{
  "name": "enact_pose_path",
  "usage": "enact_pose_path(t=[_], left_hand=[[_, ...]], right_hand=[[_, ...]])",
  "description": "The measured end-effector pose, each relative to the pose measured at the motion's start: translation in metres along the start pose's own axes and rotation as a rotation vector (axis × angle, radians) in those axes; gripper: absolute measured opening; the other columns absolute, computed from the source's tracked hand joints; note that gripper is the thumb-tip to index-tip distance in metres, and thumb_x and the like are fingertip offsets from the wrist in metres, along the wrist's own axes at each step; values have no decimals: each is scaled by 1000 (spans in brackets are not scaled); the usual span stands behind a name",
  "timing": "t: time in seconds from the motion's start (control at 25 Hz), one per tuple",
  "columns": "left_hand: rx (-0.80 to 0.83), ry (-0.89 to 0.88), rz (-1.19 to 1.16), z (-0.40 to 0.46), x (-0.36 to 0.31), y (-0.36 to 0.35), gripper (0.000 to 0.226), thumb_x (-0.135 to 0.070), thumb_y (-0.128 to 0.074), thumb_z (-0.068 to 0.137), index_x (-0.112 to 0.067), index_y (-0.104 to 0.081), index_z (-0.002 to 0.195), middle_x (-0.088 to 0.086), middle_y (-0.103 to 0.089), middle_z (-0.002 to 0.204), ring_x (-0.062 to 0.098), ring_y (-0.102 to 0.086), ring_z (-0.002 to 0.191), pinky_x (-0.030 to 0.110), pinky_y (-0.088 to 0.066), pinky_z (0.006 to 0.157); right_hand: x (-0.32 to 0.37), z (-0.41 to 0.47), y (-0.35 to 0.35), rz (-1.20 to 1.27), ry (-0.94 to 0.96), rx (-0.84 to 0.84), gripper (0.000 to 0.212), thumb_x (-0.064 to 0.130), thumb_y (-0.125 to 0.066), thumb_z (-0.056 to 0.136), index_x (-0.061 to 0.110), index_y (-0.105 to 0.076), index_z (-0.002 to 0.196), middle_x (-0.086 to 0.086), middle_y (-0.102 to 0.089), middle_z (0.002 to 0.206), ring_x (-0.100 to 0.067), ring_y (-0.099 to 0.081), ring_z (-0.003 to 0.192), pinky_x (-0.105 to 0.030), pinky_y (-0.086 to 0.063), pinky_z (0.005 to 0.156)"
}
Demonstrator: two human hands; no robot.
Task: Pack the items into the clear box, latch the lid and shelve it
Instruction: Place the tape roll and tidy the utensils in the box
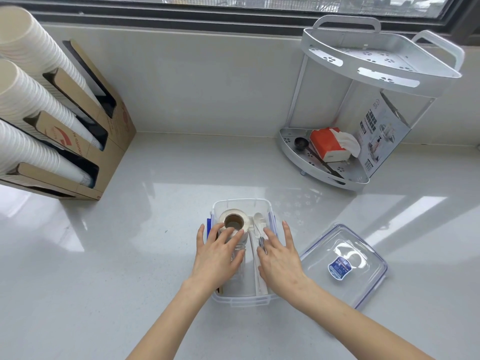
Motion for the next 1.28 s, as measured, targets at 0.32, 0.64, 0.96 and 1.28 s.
enact_pose_path(t=[0.32,0.64,0.96,1.28], left_hand=[[13,2,-6,-1,-1,1,47,-43,-29,90,-33,-23,136,-7,-33,144,15,-10,139,48,9,112],[-6,-2,-1,0,-1,1,47,-43,-29,90,-34,-23,136,-8,-34,143,14,-12,138,46,10,111],[0,-21,-12,1,0,0,48,-45,-30,90,-32,-23,136,-8,-31,147,14,-10,139,46,13,111],[-92,23,-139,-15,11,10,59,-44,-40,88,-28,-16,140,2,-4,155,20,2,142,43,7,114]], right_hand=[[-17,44,17,78,-71,-69,46,10,-34,91,4,-30,136,-14,-38,143,-24,-23,140,-57,13,112],[-12,50,4,-120,-3,29,45,19,-46,89,4,-39,131,-13,-50,133,-25,-32,134,-59,12,111],[-15,34,9,80,9,-35,48,12,-40,91,6,-30,138,-11,-39,145,-20,-12,144,-57,15,111],[-34,-2,-1,395,-132,-187,49,15,-39,91,22,-31,139,2,-13,157,-15,-2,146,-50,4,116]])
Point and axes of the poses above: each hand's wrist, its own z-axis towards the middle knuckle, its own y-axis out of the back of the hand, x = y × z, the point moved 6 cm from there along z, towards the middle knuckle
